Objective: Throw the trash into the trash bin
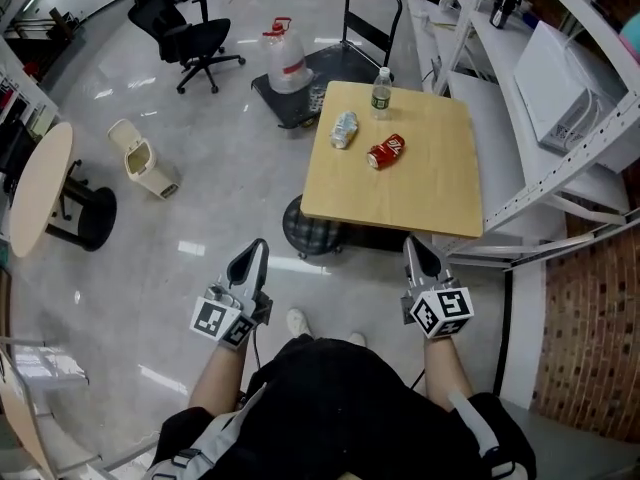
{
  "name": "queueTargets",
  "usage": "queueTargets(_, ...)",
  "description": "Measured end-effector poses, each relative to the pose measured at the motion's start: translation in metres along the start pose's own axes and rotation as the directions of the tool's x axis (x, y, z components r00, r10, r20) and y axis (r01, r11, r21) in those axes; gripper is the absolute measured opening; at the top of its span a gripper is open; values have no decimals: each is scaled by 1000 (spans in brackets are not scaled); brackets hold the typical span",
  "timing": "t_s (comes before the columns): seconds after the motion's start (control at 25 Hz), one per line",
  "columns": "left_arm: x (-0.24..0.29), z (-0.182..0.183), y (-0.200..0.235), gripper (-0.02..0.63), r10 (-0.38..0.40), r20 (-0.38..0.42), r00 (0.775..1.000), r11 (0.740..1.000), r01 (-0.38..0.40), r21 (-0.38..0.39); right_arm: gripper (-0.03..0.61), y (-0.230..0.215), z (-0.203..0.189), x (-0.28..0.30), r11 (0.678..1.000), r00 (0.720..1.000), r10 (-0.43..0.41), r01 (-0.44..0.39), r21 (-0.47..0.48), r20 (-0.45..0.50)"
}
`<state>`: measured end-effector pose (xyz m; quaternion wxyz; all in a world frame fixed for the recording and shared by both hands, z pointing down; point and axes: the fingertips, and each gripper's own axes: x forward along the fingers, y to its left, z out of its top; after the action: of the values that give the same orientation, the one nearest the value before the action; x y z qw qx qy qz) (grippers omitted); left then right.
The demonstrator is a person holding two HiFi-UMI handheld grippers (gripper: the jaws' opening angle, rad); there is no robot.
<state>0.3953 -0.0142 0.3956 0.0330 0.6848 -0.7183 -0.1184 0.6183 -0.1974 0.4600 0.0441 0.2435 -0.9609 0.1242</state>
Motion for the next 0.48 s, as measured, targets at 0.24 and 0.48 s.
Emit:
queueTargets(0.24, -5, 21, 66, 0, 12, 40, 999, 999, -14, 48, 6, 22, 23, 38, 998, 999, -39, 40, -39, 20)
queueTargets(0.48, -12, 40, 114, 0, 3, 81, 997, 998, -8, 66, 6, 65, 42, 100, 996, 999, -12, 15, -85, 36)
